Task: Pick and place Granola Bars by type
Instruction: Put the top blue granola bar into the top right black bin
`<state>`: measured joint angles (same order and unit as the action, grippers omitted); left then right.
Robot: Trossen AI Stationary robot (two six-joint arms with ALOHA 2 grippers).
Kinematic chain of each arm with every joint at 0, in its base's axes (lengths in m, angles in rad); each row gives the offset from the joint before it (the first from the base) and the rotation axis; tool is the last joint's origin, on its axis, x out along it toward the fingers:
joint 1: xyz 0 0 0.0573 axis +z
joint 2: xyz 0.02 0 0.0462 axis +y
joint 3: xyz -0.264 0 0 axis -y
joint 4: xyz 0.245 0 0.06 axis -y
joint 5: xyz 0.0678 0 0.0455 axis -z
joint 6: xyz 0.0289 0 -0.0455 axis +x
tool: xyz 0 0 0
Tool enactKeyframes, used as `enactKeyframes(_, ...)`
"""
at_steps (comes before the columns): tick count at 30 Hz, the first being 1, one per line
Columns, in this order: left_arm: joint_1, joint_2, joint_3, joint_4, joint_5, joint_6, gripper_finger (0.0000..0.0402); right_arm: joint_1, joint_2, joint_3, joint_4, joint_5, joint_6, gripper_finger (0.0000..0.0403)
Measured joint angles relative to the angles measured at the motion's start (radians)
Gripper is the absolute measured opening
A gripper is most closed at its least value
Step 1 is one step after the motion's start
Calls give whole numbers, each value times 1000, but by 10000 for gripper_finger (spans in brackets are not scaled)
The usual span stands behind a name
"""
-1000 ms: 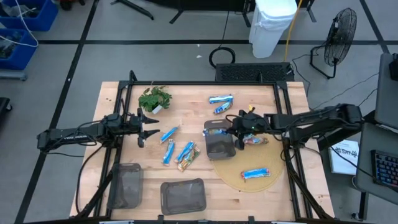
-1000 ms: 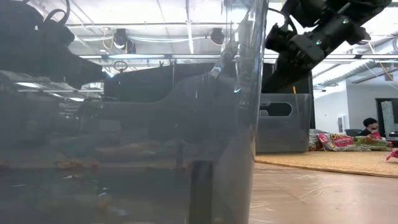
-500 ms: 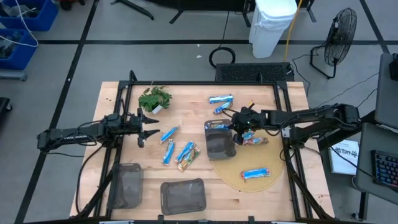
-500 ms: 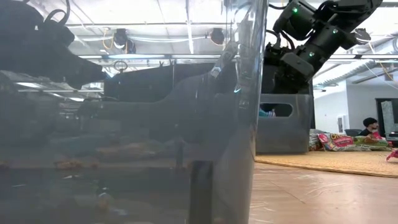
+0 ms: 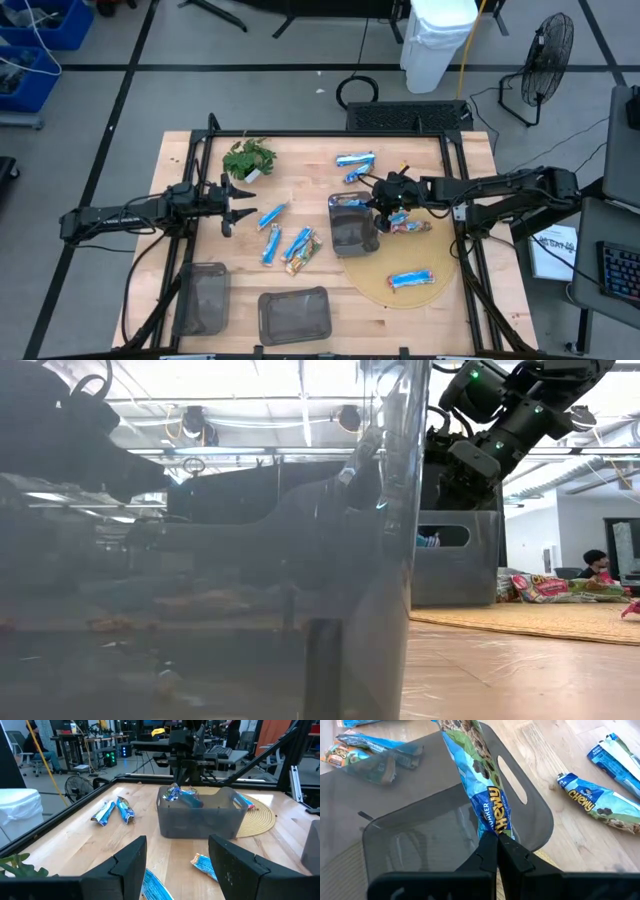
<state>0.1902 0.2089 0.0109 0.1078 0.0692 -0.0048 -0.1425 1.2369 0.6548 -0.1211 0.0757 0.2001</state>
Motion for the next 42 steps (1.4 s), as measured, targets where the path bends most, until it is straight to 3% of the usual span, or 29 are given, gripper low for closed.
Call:
enactKeyframes(10, 0, 0, 0, 0, 0, 0, 216, 32, 0, 0, 21, 5, 58, 0)
enactKeyframes(17, 0, 0, 0, 0, 0, 0, 216, 85, 0, 0, 20, 108, 125, 0)
enactKeyframes(42, 0, 0, 0, 0, 0, 0, 216, 111, 82, 0, 43, 105, 129, 7)
